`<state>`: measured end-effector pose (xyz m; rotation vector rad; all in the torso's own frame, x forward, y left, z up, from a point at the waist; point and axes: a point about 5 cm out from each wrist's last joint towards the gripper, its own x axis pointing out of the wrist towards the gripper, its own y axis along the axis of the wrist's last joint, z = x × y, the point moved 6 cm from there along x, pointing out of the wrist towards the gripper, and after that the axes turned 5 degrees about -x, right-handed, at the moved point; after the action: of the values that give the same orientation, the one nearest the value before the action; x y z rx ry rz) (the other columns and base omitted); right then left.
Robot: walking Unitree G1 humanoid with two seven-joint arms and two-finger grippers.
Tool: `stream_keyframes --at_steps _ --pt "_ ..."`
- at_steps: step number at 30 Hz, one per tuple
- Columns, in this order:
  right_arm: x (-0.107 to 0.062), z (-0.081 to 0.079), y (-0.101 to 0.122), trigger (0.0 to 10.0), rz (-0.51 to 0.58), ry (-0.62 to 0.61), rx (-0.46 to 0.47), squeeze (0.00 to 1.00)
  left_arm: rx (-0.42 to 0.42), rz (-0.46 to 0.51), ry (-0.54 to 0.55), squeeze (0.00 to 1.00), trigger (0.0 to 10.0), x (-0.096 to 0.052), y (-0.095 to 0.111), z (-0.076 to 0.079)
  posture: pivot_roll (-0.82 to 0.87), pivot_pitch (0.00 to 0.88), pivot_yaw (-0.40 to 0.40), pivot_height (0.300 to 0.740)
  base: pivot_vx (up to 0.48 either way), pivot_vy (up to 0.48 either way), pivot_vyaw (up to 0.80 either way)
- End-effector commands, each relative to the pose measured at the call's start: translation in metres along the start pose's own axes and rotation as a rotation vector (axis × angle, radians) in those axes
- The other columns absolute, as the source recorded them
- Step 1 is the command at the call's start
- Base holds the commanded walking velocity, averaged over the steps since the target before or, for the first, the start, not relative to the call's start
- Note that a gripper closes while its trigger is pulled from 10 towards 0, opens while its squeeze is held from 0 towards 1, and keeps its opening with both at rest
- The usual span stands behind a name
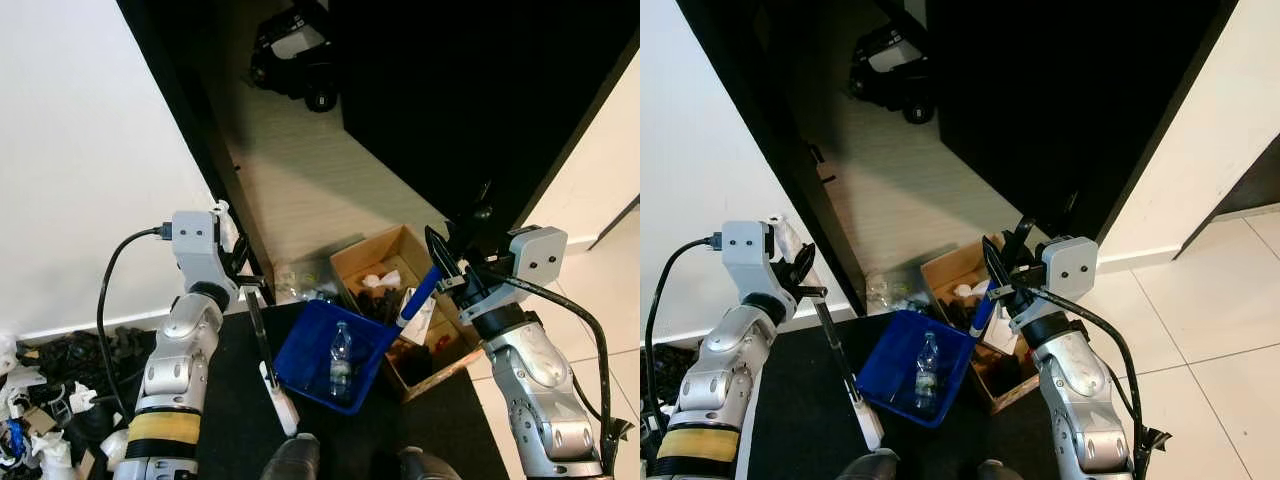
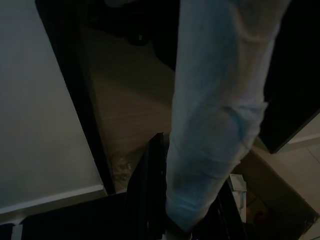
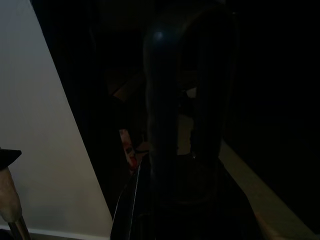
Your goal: Sweep floor
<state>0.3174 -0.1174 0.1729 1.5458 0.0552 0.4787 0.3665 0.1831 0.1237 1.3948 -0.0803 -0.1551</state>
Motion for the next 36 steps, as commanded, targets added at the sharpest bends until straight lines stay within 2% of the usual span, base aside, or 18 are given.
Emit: stream_keyframes --at_steps 1,7,17,27,33,36 --pt "0.001 -0.003 0.008 10.0 0.029 0.018 0.018 0.00 0.004 0.029 0.014 0.00 10.0 -0.002 0.007 -0.004 0.08 0.133 0.040 0.740 0.000 0.000 0.00" --pt "0.001 -0.004 0.007 10.0 0.025 0.019 0.019 0.00 -0.006 0.026 0.019 0.00 10.0 -0.002 0.006 -0.005 0.09 0.135 0.040 0.740 0.000 0.000 0.00" --pt "0.000 -0.006 0.005 10.0 0.021 0.021 0.027 0.00 -0.006 0.030 0.016 0.00 10.0 -0.002 0.008 -0.006 0.09 0.140 0.043 0.740 0.000 0.420 0.00" --pt "0.000 -0.007 0.004 10.0 0.019 0.023 0.032 0.00 0.006 0.032 -0.005 0.00 10.0 -0.003 0.007 -0.001 0.09 0.134 0.044 0.740 0.000 0.000 0.00" --pt "0.004 -0.001 0.016 10.0 0.059 0.021 -0.006 0.00 0.006 0.029 -0.017 0.00 10.0 -0.003 0.006 0.001 0.09 0.128 0.048 0.740 0.000 0.000 0.00" --pt "0.016 0.011 0.040 10.0 0.135 0.001 -0.028 0.00 0.004 0.030 -0.015 0.00 10.0 -0.002 0.007 0.001 0.09 0.124 0.051 0.740 0.000 0.000 0.00"
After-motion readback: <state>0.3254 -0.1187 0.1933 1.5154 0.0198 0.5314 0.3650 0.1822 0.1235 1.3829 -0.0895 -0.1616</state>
